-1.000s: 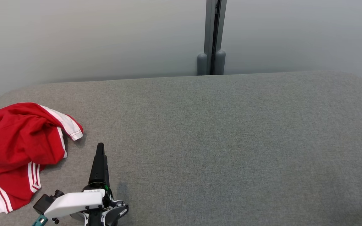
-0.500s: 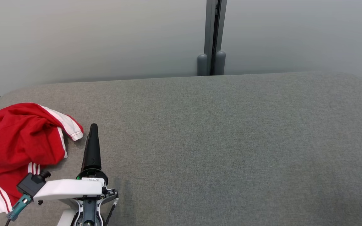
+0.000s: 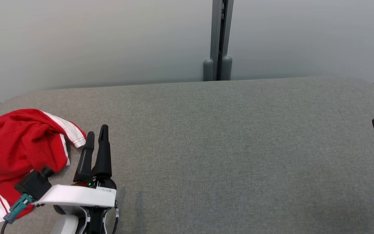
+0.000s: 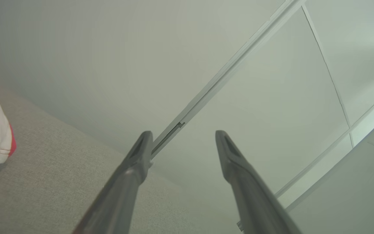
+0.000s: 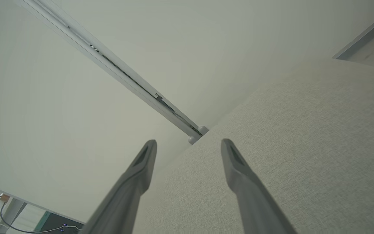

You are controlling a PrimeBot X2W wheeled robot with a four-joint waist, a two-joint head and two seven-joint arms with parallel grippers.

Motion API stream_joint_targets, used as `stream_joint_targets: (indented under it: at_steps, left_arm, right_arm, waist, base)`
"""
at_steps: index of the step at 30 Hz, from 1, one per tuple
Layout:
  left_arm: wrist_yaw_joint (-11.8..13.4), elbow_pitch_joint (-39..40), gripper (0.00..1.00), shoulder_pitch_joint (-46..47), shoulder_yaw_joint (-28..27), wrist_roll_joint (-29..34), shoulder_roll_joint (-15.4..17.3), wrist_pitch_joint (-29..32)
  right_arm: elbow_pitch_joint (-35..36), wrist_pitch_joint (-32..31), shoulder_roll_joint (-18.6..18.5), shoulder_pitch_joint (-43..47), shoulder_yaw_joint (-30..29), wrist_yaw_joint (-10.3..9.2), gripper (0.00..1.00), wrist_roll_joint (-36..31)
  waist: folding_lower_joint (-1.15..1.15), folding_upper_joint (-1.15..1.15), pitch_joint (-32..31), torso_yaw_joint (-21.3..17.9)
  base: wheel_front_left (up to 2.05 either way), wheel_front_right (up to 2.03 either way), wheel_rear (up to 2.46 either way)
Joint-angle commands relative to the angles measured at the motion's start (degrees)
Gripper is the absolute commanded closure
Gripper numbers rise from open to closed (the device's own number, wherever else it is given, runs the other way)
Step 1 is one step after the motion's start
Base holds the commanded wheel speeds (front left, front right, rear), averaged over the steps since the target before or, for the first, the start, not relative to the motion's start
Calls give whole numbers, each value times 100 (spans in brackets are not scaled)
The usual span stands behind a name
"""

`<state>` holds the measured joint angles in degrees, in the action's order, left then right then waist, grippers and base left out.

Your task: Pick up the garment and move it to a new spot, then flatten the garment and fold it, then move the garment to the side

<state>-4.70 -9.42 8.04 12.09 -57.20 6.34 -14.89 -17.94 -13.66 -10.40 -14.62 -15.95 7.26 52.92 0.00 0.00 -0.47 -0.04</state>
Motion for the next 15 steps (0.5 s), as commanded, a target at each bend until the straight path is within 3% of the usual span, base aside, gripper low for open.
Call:
stream_joint_targets:
  at_steps: [1, 15]
  left_arm:
    - [35, 79, 0, 11, -43, 298, 59, -11]
    - [223, -226, 0, -121, -170, 1420, 178, -12]
  right_arm:
    - [123, 158, -65, -24, 121, 24, 0, -277]
    - [176, 771, -73, 232, 723, 27, 0, -1495]
  waist:
    - [0, 0, -9, 0]
    - [0, 0, -43, 2]
  base:
    - [0, 0, 0]
    - [0, 0, 0]
